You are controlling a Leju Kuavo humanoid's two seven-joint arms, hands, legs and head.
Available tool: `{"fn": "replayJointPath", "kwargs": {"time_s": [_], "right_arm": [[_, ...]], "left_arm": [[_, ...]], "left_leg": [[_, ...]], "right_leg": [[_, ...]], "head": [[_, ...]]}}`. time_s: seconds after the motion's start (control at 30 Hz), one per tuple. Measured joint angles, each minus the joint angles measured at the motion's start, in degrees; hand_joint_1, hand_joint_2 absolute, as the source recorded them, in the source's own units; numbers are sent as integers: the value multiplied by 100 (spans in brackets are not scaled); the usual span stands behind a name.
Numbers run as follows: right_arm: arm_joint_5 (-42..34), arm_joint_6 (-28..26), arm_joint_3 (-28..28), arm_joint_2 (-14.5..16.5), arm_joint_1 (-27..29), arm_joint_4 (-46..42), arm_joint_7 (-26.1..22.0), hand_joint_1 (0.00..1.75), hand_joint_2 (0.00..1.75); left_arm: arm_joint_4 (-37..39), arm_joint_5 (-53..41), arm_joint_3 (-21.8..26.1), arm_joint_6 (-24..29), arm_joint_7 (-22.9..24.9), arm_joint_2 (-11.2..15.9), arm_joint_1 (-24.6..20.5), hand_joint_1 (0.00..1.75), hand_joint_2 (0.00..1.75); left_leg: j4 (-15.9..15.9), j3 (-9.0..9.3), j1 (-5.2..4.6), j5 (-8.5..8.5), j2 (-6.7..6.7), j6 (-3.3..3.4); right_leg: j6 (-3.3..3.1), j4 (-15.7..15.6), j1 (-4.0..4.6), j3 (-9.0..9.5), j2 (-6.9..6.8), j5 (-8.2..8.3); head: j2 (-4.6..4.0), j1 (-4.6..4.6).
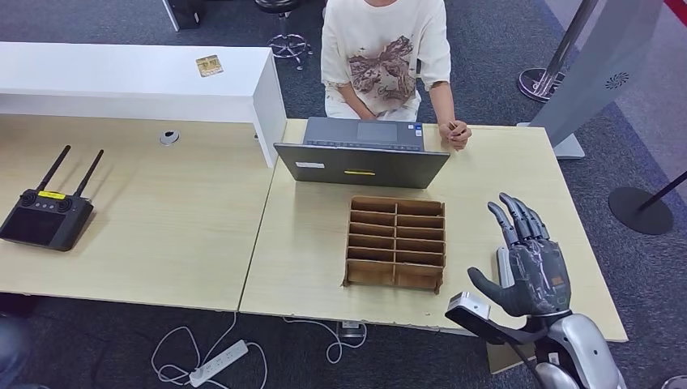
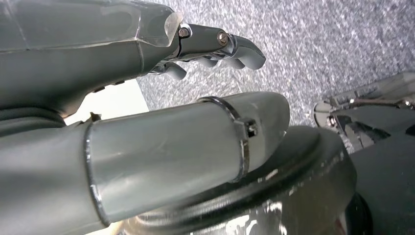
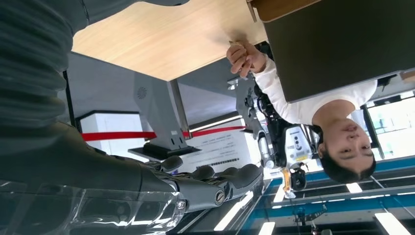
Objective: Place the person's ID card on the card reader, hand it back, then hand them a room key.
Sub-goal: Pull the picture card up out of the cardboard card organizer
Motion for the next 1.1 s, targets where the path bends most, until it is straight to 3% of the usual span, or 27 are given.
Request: {"fn": "replayJointPath", "kwargs": {"time_s": [0.7, 1.1], "right_arm": [[918, 202, 506, 43, -41, 73, 540, 0, 175], [1016, 425, 763, 115, -144, 316, 614, 0, 175]], "left_arm": [[0, -19, 7, -7, -33, -31, -5, 0, 0], [0, -93, 7, 38, -41, -34, -6, 0, 0]], "left_leg": [[0, 0, 0, 0, 0, 0], [0, 0, 0, 0, 0, 0]], "right_leg": [[0, 0, 0, 0, 0, 0], [0, 0, 0, 0, -1, 0]], "head": [[0, -1], [0, 0]]}}
